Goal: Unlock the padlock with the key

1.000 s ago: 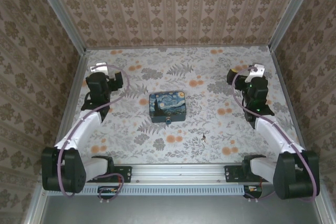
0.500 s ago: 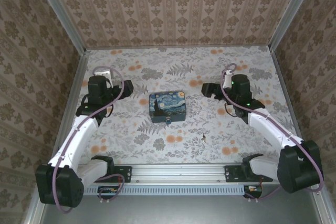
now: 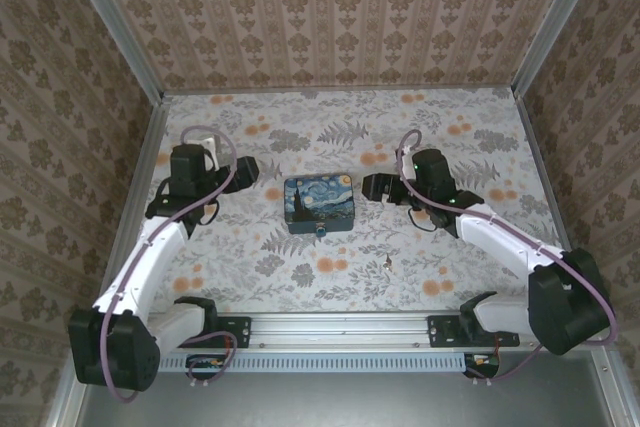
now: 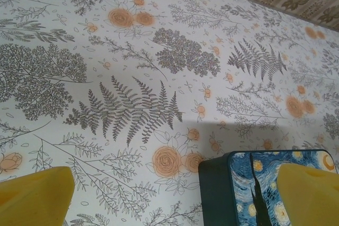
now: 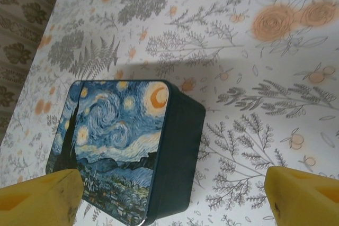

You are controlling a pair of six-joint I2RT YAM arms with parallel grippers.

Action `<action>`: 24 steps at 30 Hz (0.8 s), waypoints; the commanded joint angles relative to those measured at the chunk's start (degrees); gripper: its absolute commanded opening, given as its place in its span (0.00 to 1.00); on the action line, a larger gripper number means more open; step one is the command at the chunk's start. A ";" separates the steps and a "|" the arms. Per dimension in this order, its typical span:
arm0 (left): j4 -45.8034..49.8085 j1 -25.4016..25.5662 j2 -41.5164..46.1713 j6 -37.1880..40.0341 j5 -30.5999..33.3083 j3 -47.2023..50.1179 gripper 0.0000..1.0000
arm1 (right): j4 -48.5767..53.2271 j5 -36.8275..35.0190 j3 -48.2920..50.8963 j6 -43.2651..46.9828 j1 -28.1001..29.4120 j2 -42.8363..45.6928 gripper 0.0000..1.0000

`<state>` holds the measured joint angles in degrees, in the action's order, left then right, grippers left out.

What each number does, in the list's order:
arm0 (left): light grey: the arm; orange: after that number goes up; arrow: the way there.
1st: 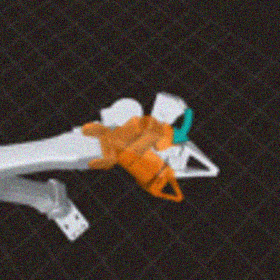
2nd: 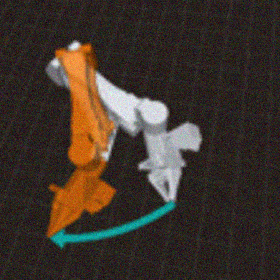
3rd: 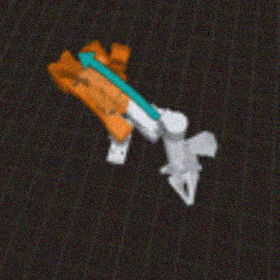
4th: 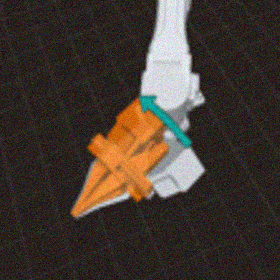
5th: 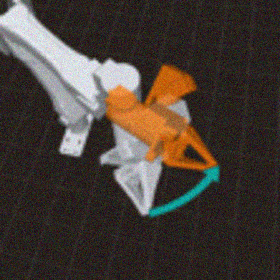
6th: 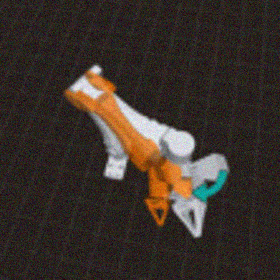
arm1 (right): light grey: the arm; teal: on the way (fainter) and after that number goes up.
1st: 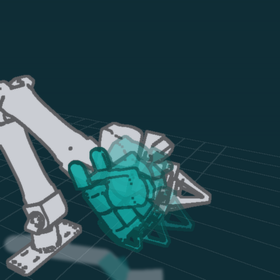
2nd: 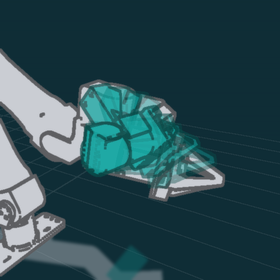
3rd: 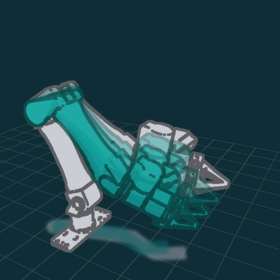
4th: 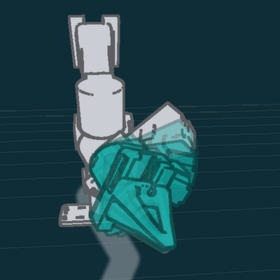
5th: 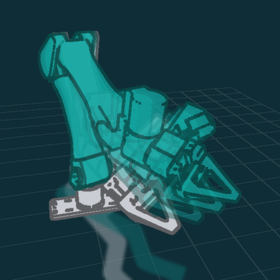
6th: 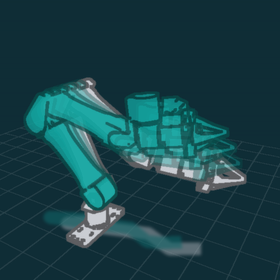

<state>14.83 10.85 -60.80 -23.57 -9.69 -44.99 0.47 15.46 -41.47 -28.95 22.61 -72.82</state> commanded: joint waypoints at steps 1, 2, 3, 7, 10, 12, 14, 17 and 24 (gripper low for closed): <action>1.39 0.31 -1.27 -0.31 -1.55 -1.67 1.00 | 1.60 0.14 -1.95 -1.34 0.97 -0.74 0.90; 1.51 0.39 -1.71 -0.31 -1.72 -1.67 1.00 | 1.77 0.09 -2.02 -1.65 1.03 -0.84 0.89; 1.52 0.44 -2.31 -0.28 -1.97 -1.48 1.00 | 2.10 0.09 -2.15 -1.95 1.12 -1.11 0.89; -0.06 2.03 -4.90 -0.77 -3.04 -0.07 1.00 | 3.39 0.09 -2.45 -3.42 1.50 -1.98 0.87; -3.20 5.06 -7.35 -1.96 -3.14 1.76 1.00 | 2.78 0.60 -1.54 -4.90 1.65 -2.24 0.85; -5.33 7.48 -9.24 -2.95 -2.59 2.41 1.00 | 1.82 1.09 -0.84 -6.04 2.03 -2.55 0.84; -7.52 9.55 -11.45 -4.06 -2.18 2.80 1.00 | 0.69 1.86 -0.47 -7.09 2.58 -3.41 0.82; -10.05 12.15 -13.85 -5.65 -1.32 3.56 1.00 | 0.28 2.26 -0.62 -7.78 4.18 -4.75 0.79; -17.26 14.98 -15.86 -11.20 -1.95 7.56 1.00 | -1.88 1.32 1.08 -9.92 6.57 -6.42 0.69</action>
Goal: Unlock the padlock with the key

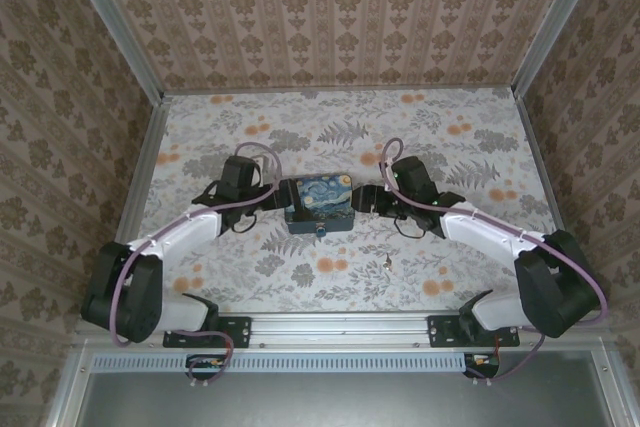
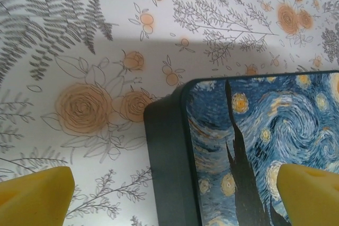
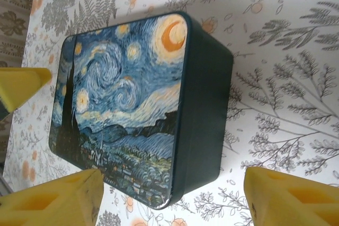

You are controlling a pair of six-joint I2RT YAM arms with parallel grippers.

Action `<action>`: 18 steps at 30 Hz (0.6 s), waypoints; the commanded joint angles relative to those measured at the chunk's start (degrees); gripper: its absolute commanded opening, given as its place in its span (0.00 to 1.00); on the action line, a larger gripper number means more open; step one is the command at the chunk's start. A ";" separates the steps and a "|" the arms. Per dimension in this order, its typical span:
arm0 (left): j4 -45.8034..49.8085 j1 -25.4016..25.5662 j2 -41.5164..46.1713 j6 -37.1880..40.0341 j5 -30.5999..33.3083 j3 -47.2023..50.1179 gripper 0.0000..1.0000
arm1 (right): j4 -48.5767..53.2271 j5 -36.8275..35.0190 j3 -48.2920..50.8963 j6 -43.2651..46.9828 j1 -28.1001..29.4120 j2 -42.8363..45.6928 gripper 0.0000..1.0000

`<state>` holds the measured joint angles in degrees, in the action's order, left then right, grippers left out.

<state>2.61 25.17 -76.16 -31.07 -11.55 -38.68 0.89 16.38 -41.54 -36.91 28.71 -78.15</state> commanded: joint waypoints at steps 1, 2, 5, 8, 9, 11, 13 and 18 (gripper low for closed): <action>-6.14 2.24 -0.73 -4.48 -0.31 1.66 1.00 | -2.78 0.57 1.28 -2.24 0.60 -1.13 0.67; -7.13 2.79 -0.98 -4.99 -0.39 1.91 1.00 | -3.22 0.71 1.31 -2.52 0.76 -1.13 0.65; -8.91 4.12 -1.93 -6.08 -0.51 2.03 1.00 | -4.84 1.67 0.73 -3.29 1.08 -4.11 0.62; -10.63 4.88 -3.64 -6.97 -0.94 1.77 1.00 | -5.95 2.38 -0.44 -3.78 1.35 -6.40 0.61; -11.32 5.02 -4.29 -7.15 -1.18 1.68 1.00 | -6.22 2.72 -0.96 -3.96 1.43 -7.31 0.59; -12.52 5.11 -6.20 -7.82 -1.85 1.20 1.00 | -6.77 3.21 -2.03 -4.31 1.44 -9.15 0.56; -14.00 5.07 -8.38 -8.56 -2.57 0.65 1.00 | -7.58 3.31 -3.04 -4.73 1.44 -10.75 0.52; -17.92 4.98 -13.27 -9.49 -3.98 -1.59 0.99 | -8.92 2.46 -5.44 -5.63 1.39 -13.74 0.42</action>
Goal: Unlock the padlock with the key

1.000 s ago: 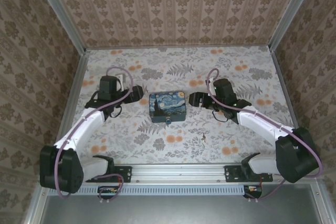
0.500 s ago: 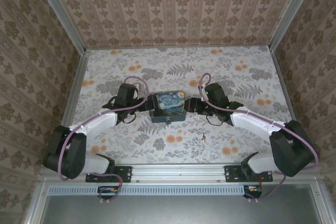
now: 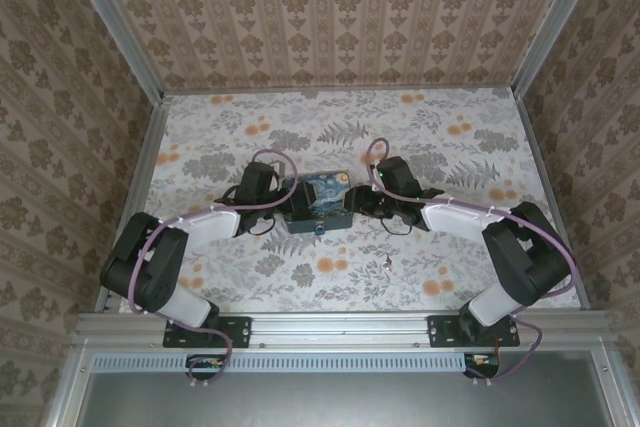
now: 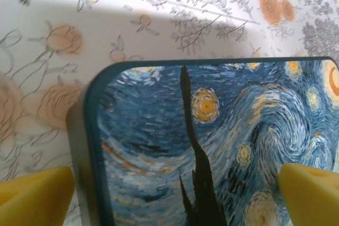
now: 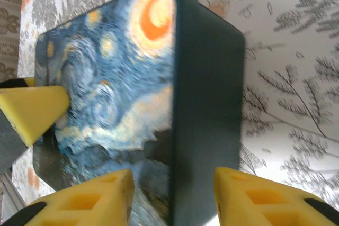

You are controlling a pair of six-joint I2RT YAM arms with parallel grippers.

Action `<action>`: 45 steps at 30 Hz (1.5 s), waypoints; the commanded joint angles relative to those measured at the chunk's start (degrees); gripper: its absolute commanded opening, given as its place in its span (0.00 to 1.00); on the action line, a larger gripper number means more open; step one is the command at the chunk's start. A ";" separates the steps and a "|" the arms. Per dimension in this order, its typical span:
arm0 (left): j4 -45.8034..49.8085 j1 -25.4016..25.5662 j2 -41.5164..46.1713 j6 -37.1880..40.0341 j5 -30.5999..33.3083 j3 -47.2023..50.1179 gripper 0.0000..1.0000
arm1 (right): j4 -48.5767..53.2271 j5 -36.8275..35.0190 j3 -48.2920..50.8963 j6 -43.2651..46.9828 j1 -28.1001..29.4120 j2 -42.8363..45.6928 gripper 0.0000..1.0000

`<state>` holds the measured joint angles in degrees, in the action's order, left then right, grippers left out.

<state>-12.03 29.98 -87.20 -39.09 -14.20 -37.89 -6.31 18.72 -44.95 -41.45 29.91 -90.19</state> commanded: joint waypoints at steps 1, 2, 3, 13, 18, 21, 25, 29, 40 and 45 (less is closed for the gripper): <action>-3.63 0.04 -3.19 -1.51 -1.60 -3.39 0.99 | -1.86 -0.08 -2.85 -1.24 0.16 -2.35 0.40; -3.85 -0.06 -4.01 -1.45 -1.79 -4.11 0.99 | -1.87 -0.07 -3.60 -1.26 0.17 -3.05 0.39; -4.18 -0.18 -4.94 -1.41 -1.95 -5.14 0.99 | -1.79 -0.12 -4.44 -1.18 0.06 -3.76 0.38; -6.54 -2.28 -11.58 -1.35 -3.03 -12.14 0.99 | -6.30 1.35 -9.67 -5.33 -3.97 -10.08 0.37; -7.96 -5.15 -10.10 -2.12 -2.65 -9.75 0.99 | -7.14 2.77 -8.12 -5.63 -5.50 -7.87 0.55; -7.61 -7.37 -6.93 -1.78 -2.23 -7.56 1.00 | -4.93 1.38 -6.22 -4.22 -5.93 -3.78 0.64; -4.43 -10.03 -0.64 0.25 -1.65 -5.20 1.00 | -0.80 -1.06 -2.55 -2.02 -6.37 2.88 0.68; 2.11 -11.25 6.19 4.64 0.51 -3.97 1.00 | 6.35 -3.08 0.76 1.67 -6.35 9.15 0.68; 13.12 -12.21 23.26 8.86 5.28 1.45 1.00 | 29.66 -11.03 8.04 8.07 -1.55 20.26 0.65; 16.68 -12.14 27.46 10.34 4.53 2.02 1.00 | 32.34 -15.21 11.21 5.17 3.24 22.19 0.63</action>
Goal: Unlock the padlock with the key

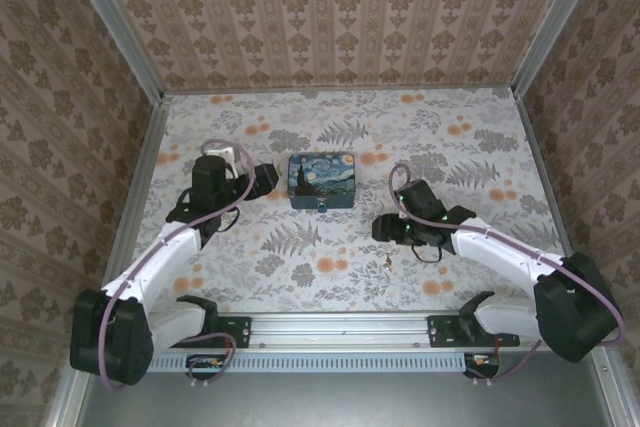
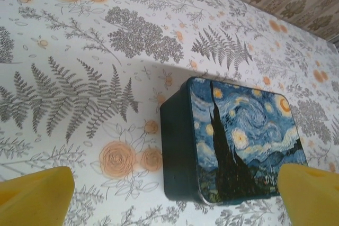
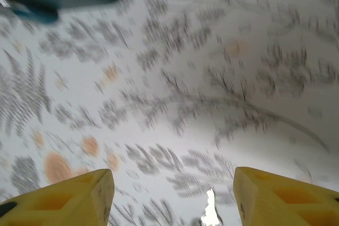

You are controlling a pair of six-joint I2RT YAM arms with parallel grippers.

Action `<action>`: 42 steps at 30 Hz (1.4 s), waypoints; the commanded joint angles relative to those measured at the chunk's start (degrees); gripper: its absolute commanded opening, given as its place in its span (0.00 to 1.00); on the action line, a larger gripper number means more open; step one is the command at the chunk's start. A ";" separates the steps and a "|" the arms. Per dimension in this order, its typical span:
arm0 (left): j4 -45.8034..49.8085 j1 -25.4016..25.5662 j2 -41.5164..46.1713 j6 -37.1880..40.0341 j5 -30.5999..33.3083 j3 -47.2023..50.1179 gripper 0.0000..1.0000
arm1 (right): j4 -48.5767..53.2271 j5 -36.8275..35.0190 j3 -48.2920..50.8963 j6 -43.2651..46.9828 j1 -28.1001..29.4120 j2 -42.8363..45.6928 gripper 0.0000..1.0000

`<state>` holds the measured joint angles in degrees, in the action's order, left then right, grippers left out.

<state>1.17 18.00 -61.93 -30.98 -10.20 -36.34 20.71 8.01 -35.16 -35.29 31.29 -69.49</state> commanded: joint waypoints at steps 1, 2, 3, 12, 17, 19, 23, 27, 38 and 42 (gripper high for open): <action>3.82 -0.16 3.17 2.41 0.69 0.83 1.00 | 5.62 -5.34 1.94 -1.69 2.68 1.68 0.62; 4.32 -0.16 3.93 2.42 1.16 1.04 1.00 | 5.76 -5.90 2.20 -2.19 3.33 1.82 0.62; 4.37 -0.16 4.99 2.42 1.66 1.62 1.00 | 5.91 -6.44 2.71 -2.72 3.96 1.90 0.62; 6.38 -0.21 9.27 -0.99 4.77 4.25 1.00 | 8.21 -9.73 2.33 -4.52 7.14 1.78 0.60; 5.92 0.73 6.72 -1.41 2.38 3.79 1.00 | 8.86 -10.65 2.28 -4.79 8.29 0.88 0.58; 5.09 1.71 5.72 -1.68 2.46 3.64 1.00 | 8.69 -11.08 2.24 -5.03 8.85 0.27 0.56; 4.15 4.20 3.33 -1.71 3.71 2.74 1.00 | 7.62 -11.17 1.61 -5.31 9.83 -1.47 0.54; 2.88 6.82 0.75 -1.91 4.91 2.07 1.00 | 6.63 -11.26 0.54 -5.41 10.70 -3.86 0.53; 0.85 10.37 -2.05 -2.68 6.15 2.14 1.00 | 6.12 -12.18 -0.34 -5.84 12.58 -6.57 0.50; 0.61 10.49 -2.05 -2.68 6.40 2.15 1.00 | 5.85 -12.42 -0.35 -6.11 13.00 -7.09 0.49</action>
<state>3.09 28.10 -63.81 -32.93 -4.62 -32.40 26.96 -2.83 -34.24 -40.58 43.72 -75.61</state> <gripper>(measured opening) 0.999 0.498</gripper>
